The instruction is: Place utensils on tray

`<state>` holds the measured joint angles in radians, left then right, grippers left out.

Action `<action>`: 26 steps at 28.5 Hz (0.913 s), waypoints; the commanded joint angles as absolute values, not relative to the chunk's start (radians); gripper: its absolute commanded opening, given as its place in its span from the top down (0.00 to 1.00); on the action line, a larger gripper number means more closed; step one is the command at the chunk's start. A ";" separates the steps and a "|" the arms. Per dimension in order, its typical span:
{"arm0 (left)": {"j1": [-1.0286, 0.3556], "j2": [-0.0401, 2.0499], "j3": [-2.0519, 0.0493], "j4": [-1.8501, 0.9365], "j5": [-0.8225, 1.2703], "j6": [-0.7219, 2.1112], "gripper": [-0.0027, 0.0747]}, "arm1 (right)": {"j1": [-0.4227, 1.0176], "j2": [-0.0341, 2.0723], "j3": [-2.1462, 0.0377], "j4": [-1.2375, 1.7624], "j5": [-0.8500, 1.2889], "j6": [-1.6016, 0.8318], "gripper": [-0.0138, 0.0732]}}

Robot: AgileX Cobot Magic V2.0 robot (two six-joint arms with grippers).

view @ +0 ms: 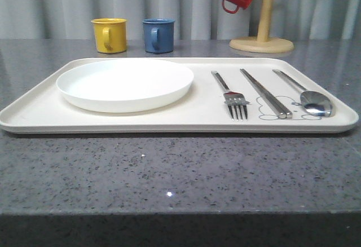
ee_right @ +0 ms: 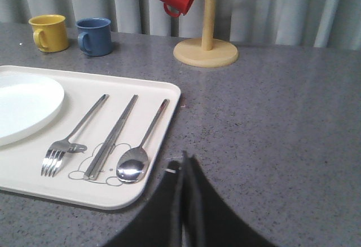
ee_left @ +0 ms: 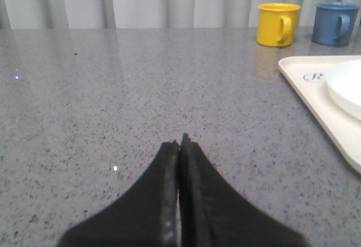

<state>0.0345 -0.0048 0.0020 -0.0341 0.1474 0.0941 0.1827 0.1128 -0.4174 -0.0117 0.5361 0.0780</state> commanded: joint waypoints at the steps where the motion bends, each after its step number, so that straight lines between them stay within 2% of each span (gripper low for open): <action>1: 0.034 -0.029 0.005 -0.050 0.071 0.084 0.99 | 0.180 0.124 -0.442 -0.024 0.453 0.068 0.92; 26: 0.034 -0.029 0.005 -0.050 0.073 0.084 0.99 | 0.179 0.124 -0.442 -0.067 0.452 0.068 0.92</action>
<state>0.0345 -0.0048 0.0020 -0.0403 0.1513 0.0941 0.1827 0.1128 -0.4174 -0.0220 0.5361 0.0765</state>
